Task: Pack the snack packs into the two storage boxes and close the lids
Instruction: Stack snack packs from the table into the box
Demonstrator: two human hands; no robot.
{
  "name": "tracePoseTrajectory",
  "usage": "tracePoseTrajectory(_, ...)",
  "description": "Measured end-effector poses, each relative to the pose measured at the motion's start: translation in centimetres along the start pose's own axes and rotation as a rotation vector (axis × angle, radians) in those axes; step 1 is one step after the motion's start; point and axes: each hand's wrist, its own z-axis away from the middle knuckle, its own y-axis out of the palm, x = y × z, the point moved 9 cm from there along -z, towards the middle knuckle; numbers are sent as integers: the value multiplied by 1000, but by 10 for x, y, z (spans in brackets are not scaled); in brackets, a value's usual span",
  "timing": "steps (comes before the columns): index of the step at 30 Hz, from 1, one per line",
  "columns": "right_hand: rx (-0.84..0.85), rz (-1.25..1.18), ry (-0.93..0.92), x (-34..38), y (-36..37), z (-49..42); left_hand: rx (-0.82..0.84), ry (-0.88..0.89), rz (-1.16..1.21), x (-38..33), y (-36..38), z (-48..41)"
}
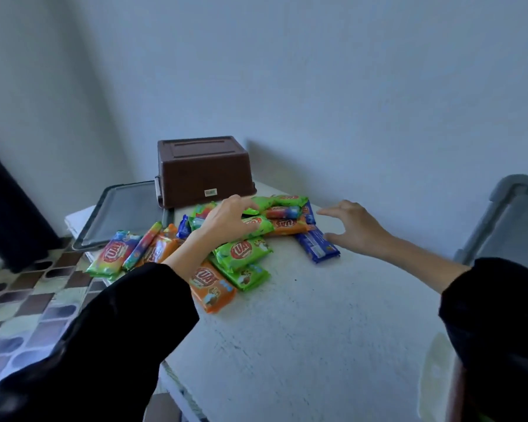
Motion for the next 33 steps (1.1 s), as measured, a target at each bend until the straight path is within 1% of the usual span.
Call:
tracePoseTrajectory(4,115,28,48,-19,48,-43,91,-78,-5,26,28,-31)
tracePoseTrajectory(6,182,55,80,-29,73,-54,153,-112,-28,37,46,-40)
tracePoseTrajectory(8,212,47,129,-41,92,-59,207,-123,-38,43,65,-44)
tracePoseTrajectory(10,229,57,183,-52,106,-59,206,-116,-44,46,74,-46)
tracePoseTrajectory(14,265,64,237,-60,114,-58,163,-88,-70,45,69,-49)
tracePoseTrajectory(17,386,91,291,-64,119,-43,190,-54,-163,39,67,-45)
tracePoseTrajectory(20,499,121,268,-60,123,-19,233,-36,-264,35,71,-35)
tracePoseTrajectory(22,497,121,234,-54,120,-7,220,-30,-274,34,74,-31)
tracePoseTrajectory(25,434,102,188,-46,116,-7,190,-39,-228,32,74,-28)
tracePoseTrajectory(28,416,104,168,-41,110,-10,107,-60,-172,24,60,-25)
tracePoseTrajectory(31,398,79,164,-38,93,-7,74,-57,-159,13,48,-20)
tracePoseTrajectory(33,360,22,160,-37,71,-2,55,-26,-145,1,41,-15)
